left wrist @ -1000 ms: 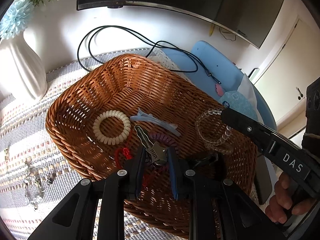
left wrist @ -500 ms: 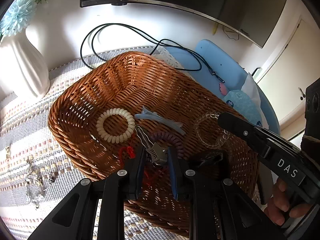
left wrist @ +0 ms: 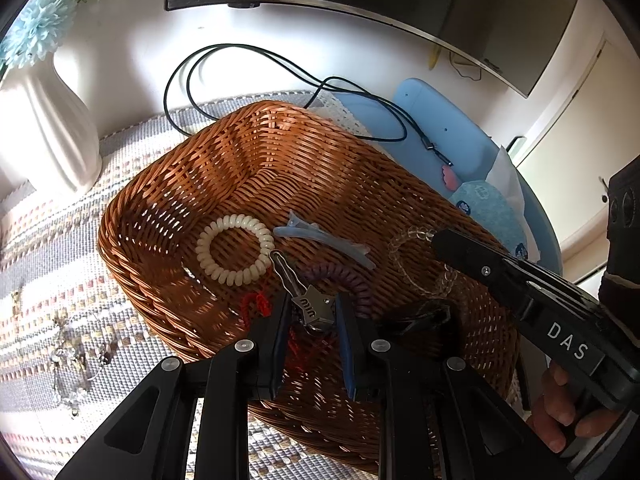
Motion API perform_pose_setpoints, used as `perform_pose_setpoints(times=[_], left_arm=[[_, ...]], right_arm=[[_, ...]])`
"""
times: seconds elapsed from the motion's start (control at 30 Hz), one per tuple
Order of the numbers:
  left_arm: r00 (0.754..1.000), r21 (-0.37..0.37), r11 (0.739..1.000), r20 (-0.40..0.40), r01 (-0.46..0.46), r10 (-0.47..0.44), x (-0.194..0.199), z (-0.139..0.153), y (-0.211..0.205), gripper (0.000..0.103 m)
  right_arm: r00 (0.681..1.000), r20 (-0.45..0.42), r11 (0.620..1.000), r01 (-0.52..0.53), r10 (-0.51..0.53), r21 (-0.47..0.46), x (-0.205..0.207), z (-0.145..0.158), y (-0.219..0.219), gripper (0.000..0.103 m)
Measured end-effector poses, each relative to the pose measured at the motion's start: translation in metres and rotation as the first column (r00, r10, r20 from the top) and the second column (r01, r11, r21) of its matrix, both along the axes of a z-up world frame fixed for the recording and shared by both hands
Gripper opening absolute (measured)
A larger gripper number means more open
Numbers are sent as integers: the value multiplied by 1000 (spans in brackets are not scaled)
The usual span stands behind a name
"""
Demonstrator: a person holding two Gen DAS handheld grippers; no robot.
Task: Organize jewelry
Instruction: 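Lower the bead bracelet into the basket and open right tool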
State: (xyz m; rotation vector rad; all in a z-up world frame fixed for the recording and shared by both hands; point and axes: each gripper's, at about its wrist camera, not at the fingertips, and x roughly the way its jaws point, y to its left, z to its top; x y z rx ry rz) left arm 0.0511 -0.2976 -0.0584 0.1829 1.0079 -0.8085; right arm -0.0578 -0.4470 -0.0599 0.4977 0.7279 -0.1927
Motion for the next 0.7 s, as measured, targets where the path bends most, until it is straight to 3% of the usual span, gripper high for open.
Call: perform_pose_setpoints(times=[0.37,0.5,0.6,0.67,0.7], left_arm=[[1000,9,1000,-12,-6,6,4,-4,-1,23],[999,-21,1000,-45,-9,8,9,-4,2,24],[999,-26,1000,-43,-8,7,9,-2,3,37],[999,-33,999,-43,-8,7,9,-1,4,50],[999,-38,999,-43,-8,6,9,-1,5,51]], right_arm=[[1000,-23,1000,3,-3,4,1,-6,-1,10],[1000,-22,1000,-5,5,-5,3,-5,1,10],[1000,-26,1000,-6,6,-14,5,-5,2,11],[1000,-26,1000,-3,2,-22,4,-4,2,19],[1000,-23,1000,-1,0,-25,4,-3,2,30]])
